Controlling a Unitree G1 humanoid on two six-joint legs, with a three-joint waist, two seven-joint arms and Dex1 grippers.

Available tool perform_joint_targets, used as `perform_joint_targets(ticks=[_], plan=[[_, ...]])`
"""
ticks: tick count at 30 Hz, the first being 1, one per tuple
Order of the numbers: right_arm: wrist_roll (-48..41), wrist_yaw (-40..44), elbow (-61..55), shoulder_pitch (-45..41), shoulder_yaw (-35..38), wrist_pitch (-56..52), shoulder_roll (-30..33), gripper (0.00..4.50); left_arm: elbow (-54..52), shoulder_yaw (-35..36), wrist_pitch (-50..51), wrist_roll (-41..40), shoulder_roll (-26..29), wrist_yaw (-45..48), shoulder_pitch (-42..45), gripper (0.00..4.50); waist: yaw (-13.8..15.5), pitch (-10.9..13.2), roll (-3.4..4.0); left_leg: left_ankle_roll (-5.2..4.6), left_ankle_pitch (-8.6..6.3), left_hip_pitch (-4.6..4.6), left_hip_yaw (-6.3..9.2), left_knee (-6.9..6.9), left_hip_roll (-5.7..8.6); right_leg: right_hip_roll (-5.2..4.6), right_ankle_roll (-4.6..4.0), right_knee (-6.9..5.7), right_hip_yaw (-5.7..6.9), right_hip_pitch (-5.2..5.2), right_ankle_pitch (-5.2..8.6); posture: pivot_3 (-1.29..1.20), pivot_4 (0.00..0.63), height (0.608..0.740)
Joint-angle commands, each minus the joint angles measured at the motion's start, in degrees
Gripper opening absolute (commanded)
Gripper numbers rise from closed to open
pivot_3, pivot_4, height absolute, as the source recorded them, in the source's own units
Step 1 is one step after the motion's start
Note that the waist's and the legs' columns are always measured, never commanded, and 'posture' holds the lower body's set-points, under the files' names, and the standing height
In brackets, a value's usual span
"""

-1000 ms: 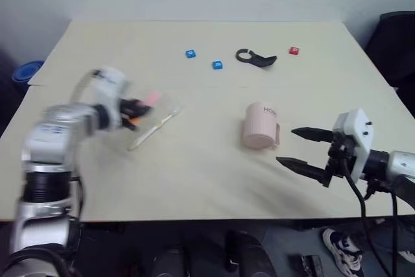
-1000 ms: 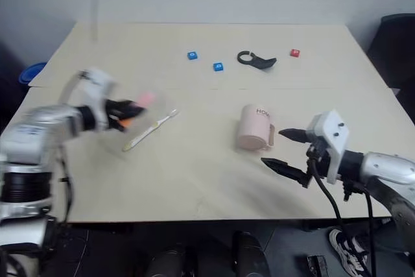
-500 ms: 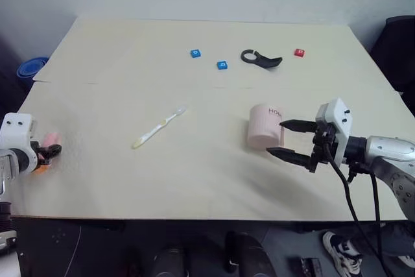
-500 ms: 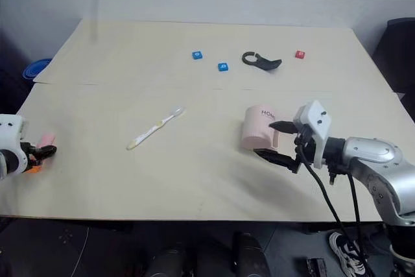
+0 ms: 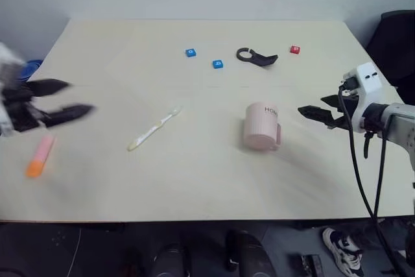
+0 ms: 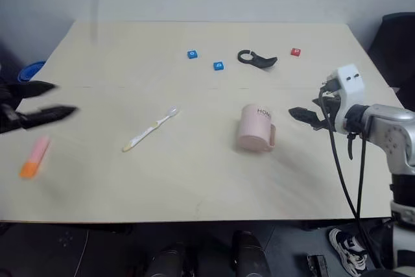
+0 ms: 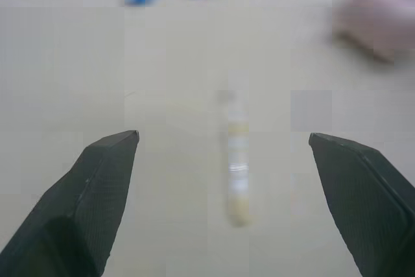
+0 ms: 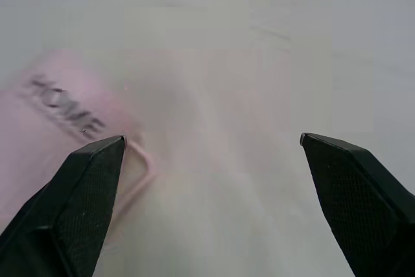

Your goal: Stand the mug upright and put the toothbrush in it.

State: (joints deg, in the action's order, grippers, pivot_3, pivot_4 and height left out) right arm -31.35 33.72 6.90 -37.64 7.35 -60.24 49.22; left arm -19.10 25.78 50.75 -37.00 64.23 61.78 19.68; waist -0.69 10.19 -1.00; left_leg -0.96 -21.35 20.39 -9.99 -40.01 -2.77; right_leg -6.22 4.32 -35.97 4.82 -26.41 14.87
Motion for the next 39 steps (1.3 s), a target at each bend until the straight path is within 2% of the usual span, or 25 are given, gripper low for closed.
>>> perform_joint_targets(ticks=[1,5,10,14,20,23,27,34,35,39], plan=[[1.43,-3.11,4.19,-3.87,-1.08,-6.56,-3.13,4.5,-4.16,-10.0,-4.17,-1.07,-1.23,3.56,3.35,4.47,-0.3,0.03,0.05,0.07,0.05,0.01,-0.03,-0.02,0.08,0.33,0.0,-0.04,0.0,-0.02,0.0,0.0,0.15,0.74],[-0.1,-2.1,3.41,-4.71,-1.85,-12.98,-5.1,4.5,-4.73,-18.15,-7.62,-1.19,-2.3,8.5,8.8,4.47,-1.17,0.06,0.1,0.28,0.17,0.09,-0.09,-0.01,0.0,0.81,-0.11,-0.14,-0.08,-0.18,0.05,0.0,0.15,0.74],[-2.3,-1.42,0.95,-4.82,-0.72,-16.85,-8.68,4.5,-1.92,-23.83,-10.43,1.33,-5.01,8.8,13.78,4.47,-1.18,0.05,0.11,0.29,0.17,0.04,-0.08,0.01,-0.03,0.89,-0.12,-0.12,-0.18,-0.15,0.06,0.0,0.15,0.74],[-1.67,-3.47,1.18,-6.11,0.31,-17.45,-11.99,4.5,-1.83,-25.29,-11.67,2.18,-5.95,8.92,14.02,4.47,-1.08,0.05,0.11,0.28,0.17,0.04,-0.07,-0.01,-0.03,0.9,-0.1,-0.13,-0.21,-0.15,0.05,0.0,0.15,0.74],[1.37,-2.78,1.1,-6.59,-6.17,-14.35,-14.07,4.5,-1.59,-26.19,-12.54,2.73,-7.06,8.27,14.93,4.47,-1.16,0.04,0.09,0.25,0.16,0.07,-0.06,-0.03,-0.02,0.9,-0.09,-0.09,-0.18,-0.13,0.04,0.0,0.15,0.74],[4.89,-1.82,2.59,-6.76,-10.48,-10.06,-13.91,3.88,-1.49,-26.1,-12.39,2.64,-7.49,7.89,15.52,4.5,-1.42,0.03,0.07,0.25,0.16,0.0,-0.05,-0.03,-0.03,0.93,-0.08,-0.13,-0.24,-0.11,0.04,0.0,0.15,0.74],[7.65,-1.03,5.6,-7.5,-12.53,-7.28,-14.9,2.5,-1.5,-26.06,-12.48,2.84,-7.71,7.39,15.72,4.5,-1.7,-0.01,0.01,0.26,0.16,-0.05,-0.06,-0.03,-0.04,0.93,-0.08,-0.13,-0.25,-0.07,0.04,0.0,0.15,0.74],[8.59,0.21,6.51,-8.99,-11.82,-7.49,-16.17,0.16,-0.85,-25.4,-12.53,2.98,-7.8,6.57,15.64,4.5,-2.14,-0.01,0.01,0.27,0.17,-0.06,-0.04,-0.01,-0.06,0.93,-0.1,-0.42,-0.24,-0.07,0.05,0.0,0.15,0.74],[8.51,-0.13,6.59,-9.14,-11.14,-7.73,-16.47,0.02,-0.76,-25.4,-12.61,3.13,-7.79,6.39,15.46,4.5,-2.15,-0.01,0.01,0.26,0.16,-0.05,-0.03,-0.01,-0.06,0.92,-0.1,-0.43,-0.24,-0.07,0.06,0.0,0.15,0.74],[6.62,-1.99,4.82,-9.88,-6.05,-8.01,-18.92,0.02,-1.1,-24.54,-11.74,2.53,-7.9,5.37,14.4,4.5,-2.15,-0.01,0.01,0.26,0.16,-0.04,-0.01,-0.02,-0.05,0.9,-0.11,-0.43,-0.23,-0.07,0.06,0.0,0.15,0.74]])
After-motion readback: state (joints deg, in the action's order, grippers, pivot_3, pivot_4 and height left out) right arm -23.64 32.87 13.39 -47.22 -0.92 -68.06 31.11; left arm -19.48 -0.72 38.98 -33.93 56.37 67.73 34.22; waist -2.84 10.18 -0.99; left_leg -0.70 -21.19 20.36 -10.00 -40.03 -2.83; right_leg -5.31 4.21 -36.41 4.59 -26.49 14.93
